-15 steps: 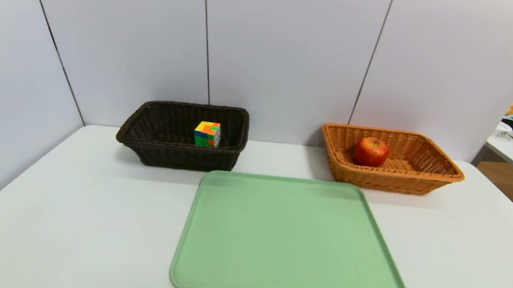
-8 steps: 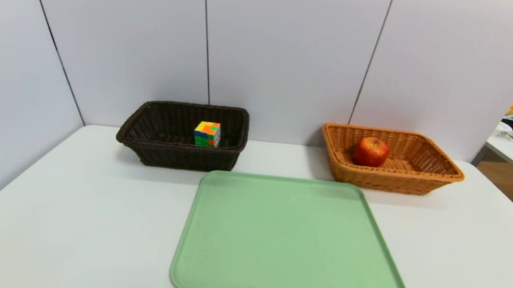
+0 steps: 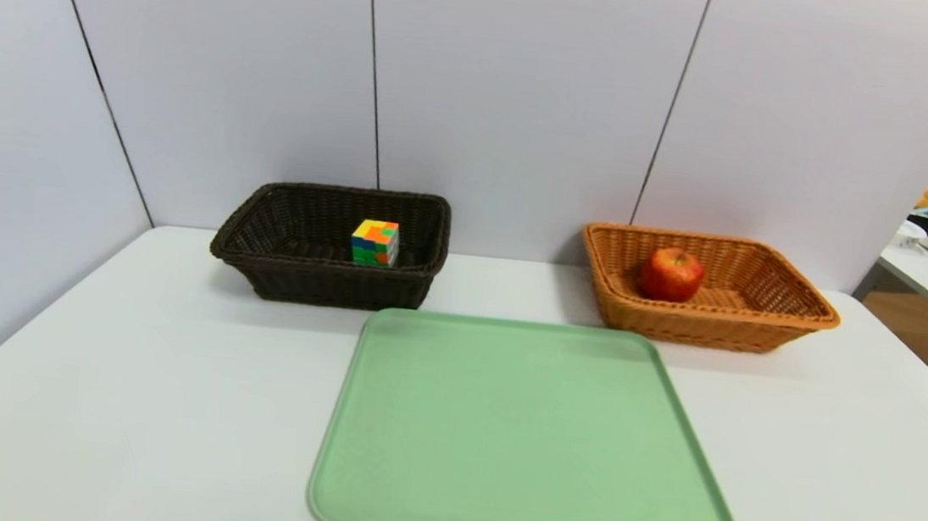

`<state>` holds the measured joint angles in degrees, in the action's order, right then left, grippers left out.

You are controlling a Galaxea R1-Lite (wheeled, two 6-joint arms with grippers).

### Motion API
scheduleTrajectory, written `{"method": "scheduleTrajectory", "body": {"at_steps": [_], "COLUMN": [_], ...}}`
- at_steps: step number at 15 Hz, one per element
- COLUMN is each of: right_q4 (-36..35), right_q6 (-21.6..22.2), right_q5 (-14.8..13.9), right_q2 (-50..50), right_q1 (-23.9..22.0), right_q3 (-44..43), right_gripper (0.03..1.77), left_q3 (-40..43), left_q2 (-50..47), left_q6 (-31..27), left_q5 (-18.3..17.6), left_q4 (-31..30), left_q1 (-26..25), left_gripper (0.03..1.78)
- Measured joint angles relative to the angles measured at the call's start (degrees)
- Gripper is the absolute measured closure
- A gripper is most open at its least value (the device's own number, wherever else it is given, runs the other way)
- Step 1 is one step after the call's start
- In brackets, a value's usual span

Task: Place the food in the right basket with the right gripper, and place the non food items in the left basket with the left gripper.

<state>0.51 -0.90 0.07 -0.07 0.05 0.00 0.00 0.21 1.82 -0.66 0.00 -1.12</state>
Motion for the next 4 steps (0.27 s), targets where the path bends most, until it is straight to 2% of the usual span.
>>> {"method": "scheduleTrajectory", "body": {"at_steps": [4], "right_q4": [-0.1], "right_q6": [0.4], "right_q5": [0.0], "right_q2": [0.0], "right_q1": [0.0], "right_q3": [0.0], "right_gripper": [0.1], "left_q3": [0.0], "left_q2": [0.0], "left_q6": [0.0], "left_q5": [0.0], "left_q4": [0.0], "left_q1": [0.0], "left_gripper": [0.12]}}
